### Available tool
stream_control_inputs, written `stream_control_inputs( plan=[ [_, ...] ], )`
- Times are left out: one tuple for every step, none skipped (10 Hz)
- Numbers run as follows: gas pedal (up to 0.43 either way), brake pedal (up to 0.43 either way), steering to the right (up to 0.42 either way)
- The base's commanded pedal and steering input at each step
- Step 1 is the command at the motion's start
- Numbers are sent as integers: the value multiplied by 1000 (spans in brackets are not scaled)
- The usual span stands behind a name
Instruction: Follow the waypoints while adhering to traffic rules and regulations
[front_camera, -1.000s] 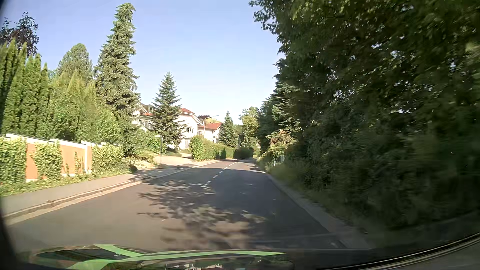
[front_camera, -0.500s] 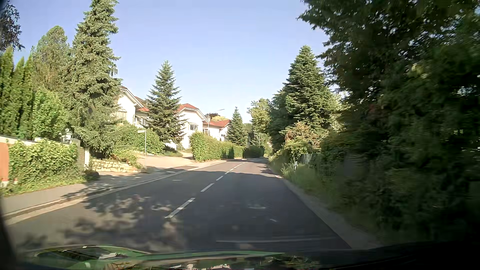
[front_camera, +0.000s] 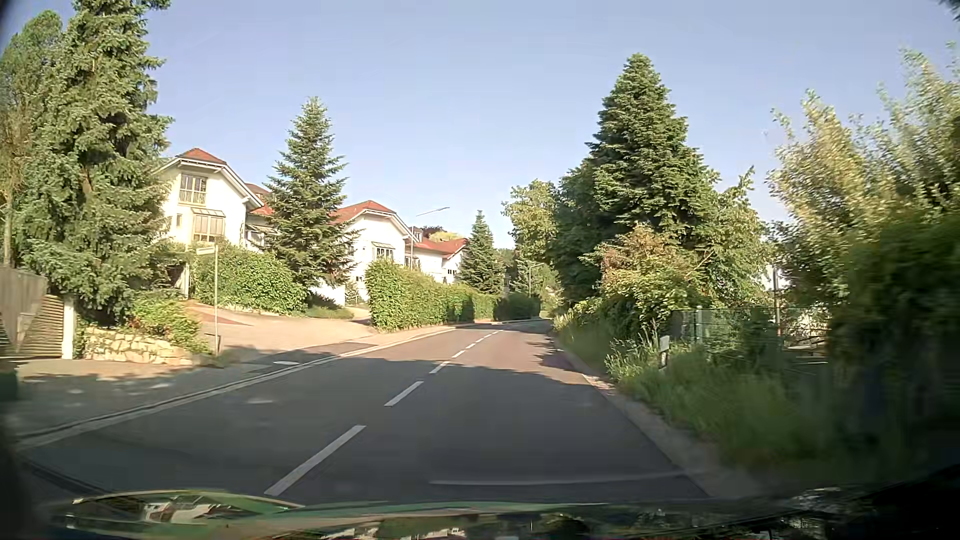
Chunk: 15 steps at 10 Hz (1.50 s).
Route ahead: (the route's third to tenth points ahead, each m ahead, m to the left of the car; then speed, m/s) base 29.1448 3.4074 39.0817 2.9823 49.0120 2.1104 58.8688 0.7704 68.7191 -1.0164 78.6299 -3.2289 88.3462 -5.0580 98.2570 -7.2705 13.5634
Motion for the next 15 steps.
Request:
stream_control_inputs(
  plan=[
    [228,0,-6],
    [228,0,-4],
    [228,0,-3],
    [209,0,-1],
    [209,0,-1],
    [197,0,-1],
    [197,0,2],
    [177,0,3],
    [169,0,3],
    [169,0,2],
    [169,0,3],
    [169,0,3],
    [157,0,5],
    [157,0,6],
    [150,0,6]
  ],
)
